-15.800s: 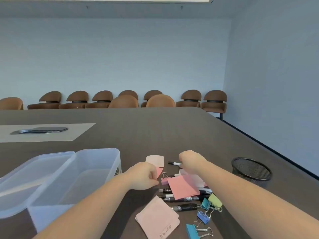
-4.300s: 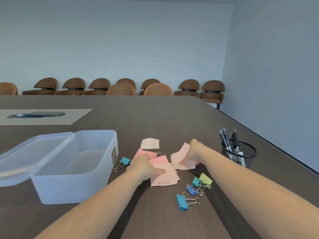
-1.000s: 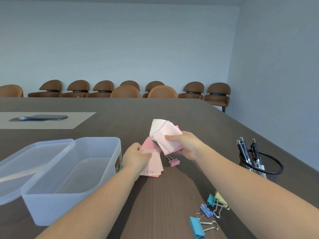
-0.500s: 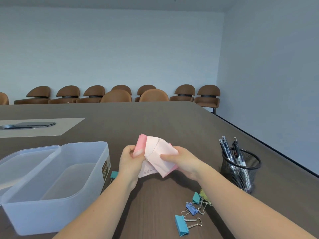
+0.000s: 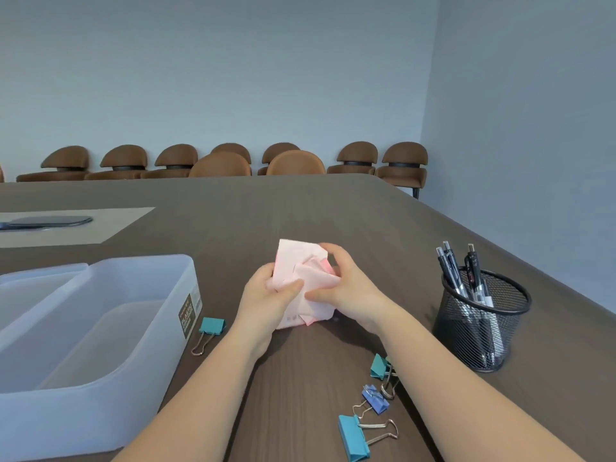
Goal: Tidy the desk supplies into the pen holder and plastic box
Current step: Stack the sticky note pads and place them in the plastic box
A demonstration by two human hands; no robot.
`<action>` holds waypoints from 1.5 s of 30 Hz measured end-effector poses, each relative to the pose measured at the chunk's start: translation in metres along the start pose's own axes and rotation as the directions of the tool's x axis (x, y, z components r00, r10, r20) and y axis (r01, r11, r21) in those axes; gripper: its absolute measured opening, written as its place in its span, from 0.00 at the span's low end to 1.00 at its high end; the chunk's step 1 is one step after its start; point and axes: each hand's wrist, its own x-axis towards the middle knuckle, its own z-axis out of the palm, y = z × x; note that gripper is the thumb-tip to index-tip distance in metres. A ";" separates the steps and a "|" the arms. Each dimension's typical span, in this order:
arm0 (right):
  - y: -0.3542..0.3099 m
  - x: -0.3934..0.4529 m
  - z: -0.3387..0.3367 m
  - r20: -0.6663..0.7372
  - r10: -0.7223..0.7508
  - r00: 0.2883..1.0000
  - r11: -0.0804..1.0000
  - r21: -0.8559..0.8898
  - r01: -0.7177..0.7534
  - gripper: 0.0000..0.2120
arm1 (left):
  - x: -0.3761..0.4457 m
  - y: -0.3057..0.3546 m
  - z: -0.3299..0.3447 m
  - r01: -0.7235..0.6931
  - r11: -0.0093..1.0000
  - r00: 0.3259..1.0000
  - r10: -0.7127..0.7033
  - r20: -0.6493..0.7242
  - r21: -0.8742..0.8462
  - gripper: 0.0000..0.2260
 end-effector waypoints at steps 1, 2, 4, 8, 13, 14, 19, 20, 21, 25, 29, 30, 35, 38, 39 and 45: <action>-0.001 -0.001 0.000 0.008 -0.015 1.000 1.000 -0.010 0.016 0.31 | 0.000 0.001 -0.001 -0.037 0.999 0.999 0.037 0.024 -0.005 0.10; -0.001 -0.002 0.001 0.011 -0.022 1.000 1.000 -0.012 0.022 0.31 | 0.001 0.002 -0.001 -0.075 0.997 0.996 0.075 0.042 0.010 0.11; 0.001 -0.002 0.003 0.007 -0.003 1.000 1.000 -0.015 0.003 0.29 | 0.001 0.001 0.000 -0.103 0.994 0.991 0.099 0.085 0.046 0.14; 0.003 -0.001 0.008 -0.024 0.069 0.997 0.998 0.004 -0.069 0.28 | 0.001 -0.007 0.005 -0.048 0.996 0.967 0.029 0.252 0.072 0.22; 0.003 0.003 0.003 -0.089 0.169 0.982 0.963 0.226 -0.146 0.24 | 0.010 -0.014 -0.001 0.093 0.996 0.993 -0.092 0.073 -0.009 0.22; 0.003 0.003 0.003 -0.075 0.177 0.981 0.955 0.252 -0.153 0.24 | 0.010 -0.013 -0.001 0.110 0.994 0.991 -0.108 0.076 -0.019 0.20; 0.002 -0.002 0.008 0.032 0.145 0.989 0.945 0.292 -0.148 0.29 | 0.006 -0.006 0.004 0.085 0.996 0.993 -0.083 0.088 -0.022 0.18; 0.002 -0.003 0.008 0.037 0.126 0.991 0.942 0.308 -0.131 0.30 | 0.005 -0.005 0.004 0.066 0.997 0.995 -0.062 0.083 -0.043 0.20; 0.001 -0.003 0.009 0.032 0.110 0.993 0.939 0.326 -0.114 0.31 | 0.004 -0.005 0.004 0.048 0.997 0.996 -0.043 0.077 -0.064 0.21; 0.001 -0.002 0.008 -0.029 0.094 0.995 0.931 0.356 -0.077 0.32 | 0.000 -0.006 0.005 0.028 0.996 0.992 -0.018 0.127 -0.079 0.26; -0.001 -0.004 0.007 -0.116 0.066 0.991 0.949 0.314 -0.027 0.25 | -0.002 -0.007 0.005 0.033 0.993 0.976 -0.057 0.209 0.117 0.23; -0.002 -0.004 0.007 -0.138 0.055 0.989 0.952 0.307 -0.010 0.24 | -0.002 -0.007 0.005 0.025 0.988 0.977 -0.057 0.205 0.153 0.23; -0.007 -0.008 0.009 -0.155 0.040 0.987 0.916 0.401 0.026 0.20 | -0.005 -0.007 0.008 -0.003 0.970 0.978 -0.048 0.204 0.243 0.19; -0.009 -0.007 0.011 -0.201 0.037 0.979 0.906 0.421 0.052 0.08 | -0.005 -0.008 0.009 -0.039 0.967 0.980 -0.012 0.199 0.251 0.17; -0.010 -0.007 0.011 -0.224 0.036 0.974 0.914 0.401 0.058 0.07 | -0.006 -0.008 0.009 -0.043 0.967 0.980 -0.008 0.199 0.252 0.17; -0.009 -0.003 0.014 -0.307 0.083 0.948 0.958 0.285 0.009 0.07 | -0.003 -0.010 0.009 -0.087 0.962 0.985 0.044 0.166 0.259 0.21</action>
